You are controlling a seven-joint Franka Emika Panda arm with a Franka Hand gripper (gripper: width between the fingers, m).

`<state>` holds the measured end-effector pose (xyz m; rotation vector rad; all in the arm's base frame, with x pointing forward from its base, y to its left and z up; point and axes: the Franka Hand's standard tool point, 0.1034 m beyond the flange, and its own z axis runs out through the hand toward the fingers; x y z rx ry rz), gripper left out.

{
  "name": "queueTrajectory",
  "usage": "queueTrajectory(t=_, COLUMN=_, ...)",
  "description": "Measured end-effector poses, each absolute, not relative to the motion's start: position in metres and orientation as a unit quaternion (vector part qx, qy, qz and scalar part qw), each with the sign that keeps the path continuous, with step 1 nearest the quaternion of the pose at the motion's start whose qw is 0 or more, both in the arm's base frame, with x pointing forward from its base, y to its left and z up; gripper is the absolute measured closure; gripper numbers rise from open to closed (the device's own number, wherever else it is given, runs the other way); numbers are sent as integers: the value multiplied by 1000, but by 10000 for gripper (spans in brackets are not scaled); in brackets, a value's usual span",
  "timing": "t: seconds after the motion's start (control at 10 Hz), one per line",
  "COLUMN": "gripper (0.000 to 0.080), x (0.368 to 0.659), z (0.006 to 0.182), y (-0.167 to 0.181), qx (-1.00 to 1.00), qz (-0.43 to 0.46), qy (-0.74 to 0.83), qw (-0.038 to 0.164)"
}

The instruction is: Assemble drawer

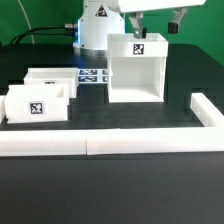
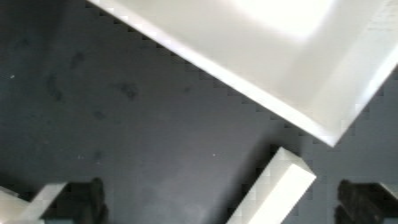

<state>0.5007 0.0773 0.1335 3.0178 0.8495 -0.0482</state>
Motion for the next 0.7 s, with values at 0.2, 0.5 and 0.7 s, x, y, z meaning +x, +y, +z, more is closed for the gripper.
queueTrajectory(t=0.2, gripper=150, x=498, z=134, y=78, qx=970, qz=-14, qy=241, qw=4)
queueTrajectory(t=0.5, gripper=150, x=463, z=139, y=88, qx=994, qz=-22, qy=106, qw=14)
queueTrajectory(t=0.7, gripper=150, x=452, z=133, y=87, qx=997, qz=-34, qy=73, qw=6)
